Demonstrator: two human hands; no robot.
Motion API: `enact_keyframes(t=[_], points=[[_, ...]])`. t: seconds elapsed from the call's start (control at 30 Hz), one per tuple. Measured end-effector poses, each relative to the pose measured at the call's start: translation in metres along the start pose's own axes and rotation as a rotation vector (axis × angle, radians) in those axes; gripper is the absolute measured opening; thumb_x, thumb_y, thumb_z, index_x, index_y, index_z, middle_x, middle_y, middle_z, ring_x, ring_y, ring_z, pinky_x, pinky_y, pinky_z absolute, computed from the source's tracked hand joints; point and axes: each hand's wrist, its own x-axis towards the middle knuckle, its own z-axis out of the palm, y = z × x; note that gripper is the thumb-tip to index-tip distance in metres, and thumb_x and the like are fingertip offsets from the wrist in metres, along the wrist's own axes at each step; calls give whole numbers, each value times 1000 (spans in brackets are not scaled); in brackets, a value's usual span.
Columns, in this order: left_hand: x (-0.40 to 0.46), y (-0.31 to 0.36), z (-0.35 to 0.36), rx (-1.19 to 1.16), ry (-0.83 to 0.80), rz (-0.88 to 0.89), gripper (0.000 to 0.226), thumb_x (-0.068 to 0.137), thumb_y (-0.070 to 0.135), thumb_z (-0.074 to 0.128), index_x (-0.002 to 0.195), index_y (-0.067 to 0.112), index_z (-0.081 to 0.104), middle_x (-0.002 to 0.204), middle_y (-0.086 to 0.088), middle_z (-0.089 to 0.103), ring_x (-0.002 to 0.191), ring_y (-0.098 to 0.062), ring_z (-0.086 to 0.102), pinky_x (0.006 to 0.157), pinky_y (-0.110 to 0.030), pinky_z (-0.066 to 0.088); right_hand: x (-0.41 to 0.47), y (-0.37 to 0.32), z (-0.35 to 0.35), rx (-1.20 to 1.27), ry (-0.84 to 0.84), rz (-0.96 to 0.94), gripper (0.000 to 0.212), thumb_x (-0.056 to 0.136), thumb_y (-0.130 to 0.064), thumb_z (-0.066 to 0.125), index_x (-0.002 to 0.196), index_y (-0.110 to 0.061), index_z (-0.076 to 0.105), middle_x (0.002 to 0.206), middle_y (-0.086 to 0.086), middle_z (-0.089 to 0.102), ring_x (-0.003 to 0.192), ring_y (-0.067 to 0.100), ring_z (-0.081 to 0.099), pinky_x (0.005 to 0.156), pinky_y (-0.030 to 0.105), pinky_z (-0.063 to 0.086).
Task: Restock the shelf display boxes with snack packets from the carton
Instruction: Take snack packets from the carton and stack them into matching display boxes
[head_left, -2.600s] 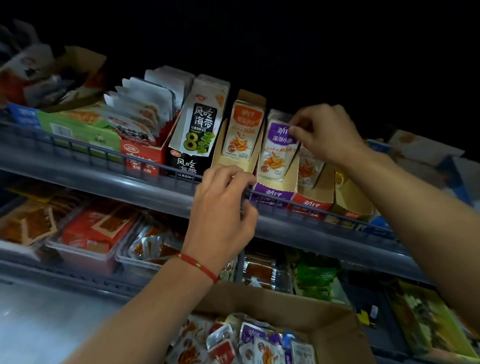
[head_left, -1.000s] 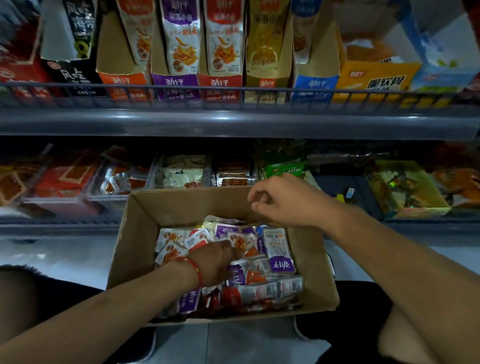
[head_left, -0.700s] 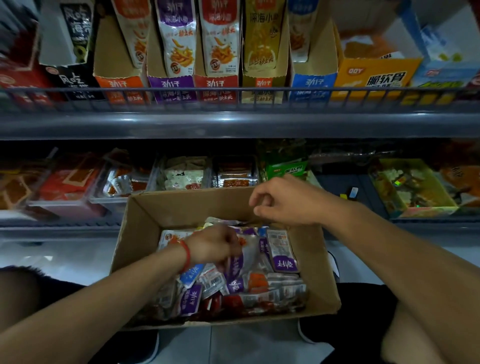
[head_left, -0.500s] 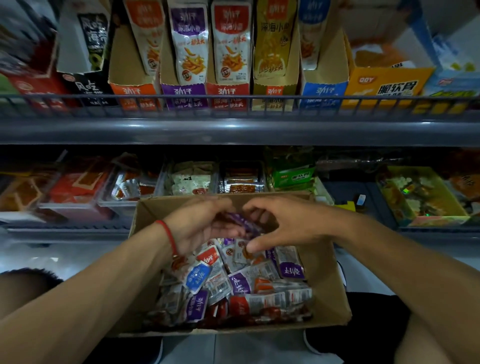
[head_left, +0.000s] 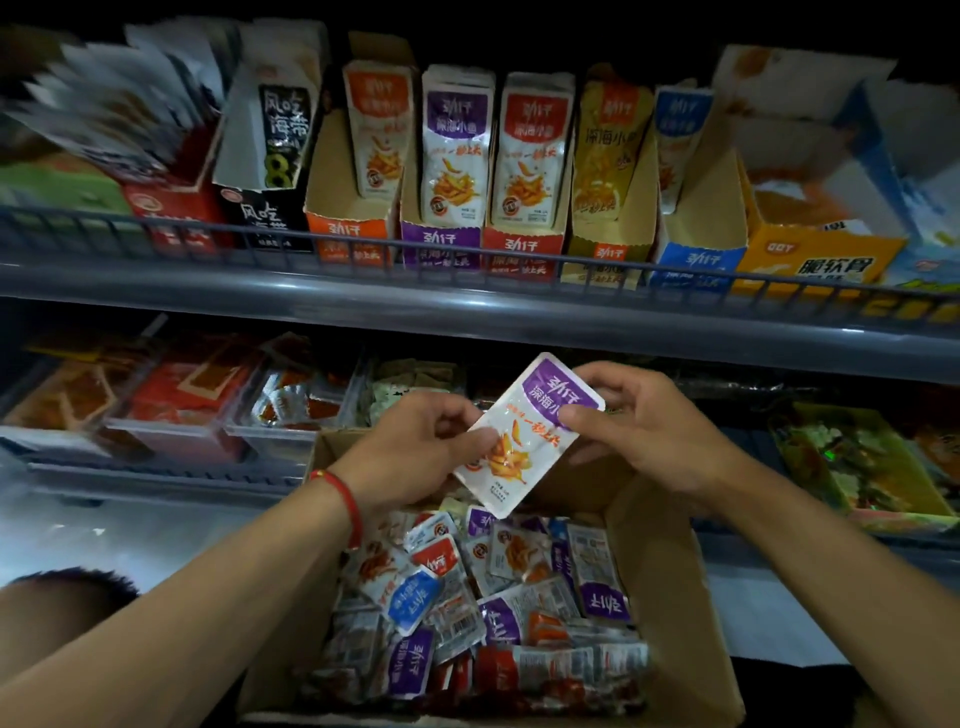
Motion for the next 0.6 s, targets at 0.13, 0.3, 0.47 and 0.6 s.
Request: enact_keyframes(t=[0.13,0.3,0.47,0.6], points=[[-4,11,-13,30,16,78,8,88,20,75,87,13,75,86,-1,78,85,-16,75,86,-42,61,-2,-15,-4,-124,143,-117,10,95,-17,63,104,-17,70,94,-11,77,91,8,73,75,24,61],[-10,33,-35,-111,34,224,14,79,18,79,87,7,79,86,-7,78,86,-22,76,81,-39,62,4,-42,-9,-193,302,-152,6,90,-27,71,95,-25,74,92,-8,77,88,14,73,69,29,60],[-8,41,-55,-282,230,350,17,76,21,78,86,7,79,81,-11,77,72,-22,73,64,-29,60,27,-106,-15,-299,347,-323,5,92,-20,70,92,-25,71,86,-4,74,80,11,69,60,18,55],[-3,33,-75,-289,420,367,7,84,20,77,81,14,77,73,-9,75,62,-19,68,59,-25,56,62,-159,-30,-506,426,-504,4,97,-21,66,99,-25,68,92,-9,69,83,6,65,67,19,54]])
